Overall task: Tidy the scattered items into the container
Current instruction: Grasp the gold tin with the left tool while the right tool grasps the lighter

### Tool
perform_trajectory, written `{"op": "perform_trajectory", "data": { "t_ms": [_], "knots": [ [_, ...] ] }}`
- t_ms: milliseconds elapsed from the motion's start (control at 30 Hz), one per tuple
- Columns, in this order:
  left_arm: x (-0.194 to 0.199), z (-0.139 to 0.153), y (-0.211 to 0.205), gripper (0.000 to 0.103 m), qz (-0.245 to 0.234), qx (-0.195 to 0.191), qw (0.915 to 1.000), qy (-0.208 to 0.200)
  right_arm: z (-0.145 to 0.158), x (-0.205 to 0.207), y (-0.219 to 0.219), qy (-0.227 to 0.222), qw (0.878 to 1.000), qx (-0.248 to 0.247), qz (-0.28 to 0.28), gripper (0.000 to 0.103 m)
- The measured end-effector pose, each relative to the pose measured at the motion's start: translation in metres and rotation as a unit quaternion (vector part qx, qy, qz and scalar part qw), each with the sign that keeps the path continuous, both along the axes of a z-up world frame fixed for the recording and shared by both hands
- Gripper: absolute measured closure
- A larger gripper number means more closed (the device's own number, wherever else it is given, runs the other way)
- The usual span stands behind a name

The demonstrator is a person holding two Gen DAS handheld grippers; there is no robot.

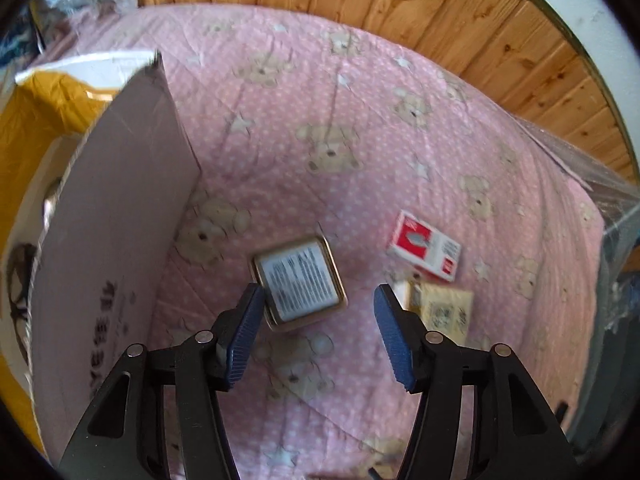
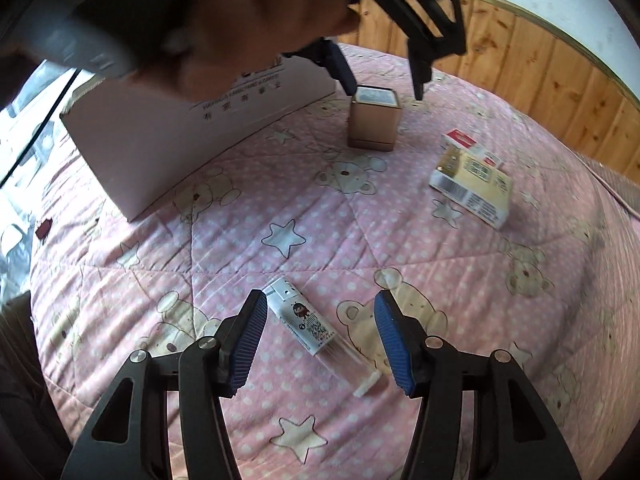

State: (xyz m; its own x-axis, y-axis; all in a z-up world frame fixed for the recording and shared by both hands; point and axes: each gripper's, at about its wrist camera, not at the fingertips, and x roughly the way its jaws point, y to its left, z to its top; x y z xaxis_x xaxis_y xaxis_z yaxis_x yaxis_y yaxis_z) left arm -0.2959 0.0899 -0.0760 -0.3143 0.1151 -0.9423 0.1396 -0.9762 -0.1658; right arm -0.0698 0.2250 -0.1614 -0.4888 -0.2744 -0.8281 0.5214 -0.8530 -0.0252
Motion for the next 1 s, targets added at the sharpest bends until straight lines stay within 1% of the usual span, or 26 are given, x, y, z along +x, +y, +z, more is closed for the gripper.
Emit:
{"op": "perform_trajectory", "data": {
  "t_ms": [67, 100, 200, 267, 333, 367, 400, 500, 833, 1000],
  "knots": [
    [-0.007, -0.009, -0.003, 0.043, 0.012, 0.001, 0.9998, -0.015, -0.006, -0.004, -0.001, -0.006, 1.000, 0.011, 0.006, 0.047],
    [-0.008, -0.014, -0.006, 0.043, 0.021, 0.004, 0.9995, -0.024, -0.008, -0.005, -0.002, -0.012, 1.000, 0.013, 0.011, 0.050],
    [-0.011, -0.027, -0.012, 0.042, 0.029, 0.010, 0.9988, -0.038, -0.011, -0.006, 0.000, -0.016, 1.000, 0.005, 0.017, 0.055],
    [-0.012, -0.034, -0.013, 0.042, 0.033, 0.011, 0.9985, -0.043, -0.011, -0.006, 0.002, -0.015, 1.000, 0.001, 0.017, 0.064],
    [-0.011, -0.039, -0.016, 0.042, 0.029, 0.014, 0.9986, -0.042, -0.011, -0.007, 0.005, -0.014, 1.000, -0.002, 0.013, 0.076],
    [-0.010, -0.042, -0.016, 0.044, 0.026, 0.011, 0.9988, -0.040, -0.011, -0.008, 0.007, -0.014, 1.000, -0.004, 0.010, 0.078],
    [-0.010, -0.043, -0.017, 0.048, 0.024, 0.007, 0.9990, -0.037, -0.011, -0.009, 0.009, -0.015, 1.000, -0.008, 0.006, 0.082],
    [-0.005, -0.043, -0.020, 0.051, 0.019, 0.000, 0.9996, -0.023, -0.012, -0.010, 0.015, -0.020, 0.999, -0.025, -0.003, 0.082],
    [0.014, -0.034, -0.019, 0.052, -0.001, -0.026, 0.9996, -0.009, -0.012, -0.011, 0.022, -0.039, 0.997, -0.060, -0.030, 0.082],
    [0.025, -0.022, -0.015, 0.052, -0.018, -0.035, 0.9992, 0.011, -0.006, -0.006, 0.020, -0.041, 0.996, -0.066, -0.040, 0.082]
  ]
}}
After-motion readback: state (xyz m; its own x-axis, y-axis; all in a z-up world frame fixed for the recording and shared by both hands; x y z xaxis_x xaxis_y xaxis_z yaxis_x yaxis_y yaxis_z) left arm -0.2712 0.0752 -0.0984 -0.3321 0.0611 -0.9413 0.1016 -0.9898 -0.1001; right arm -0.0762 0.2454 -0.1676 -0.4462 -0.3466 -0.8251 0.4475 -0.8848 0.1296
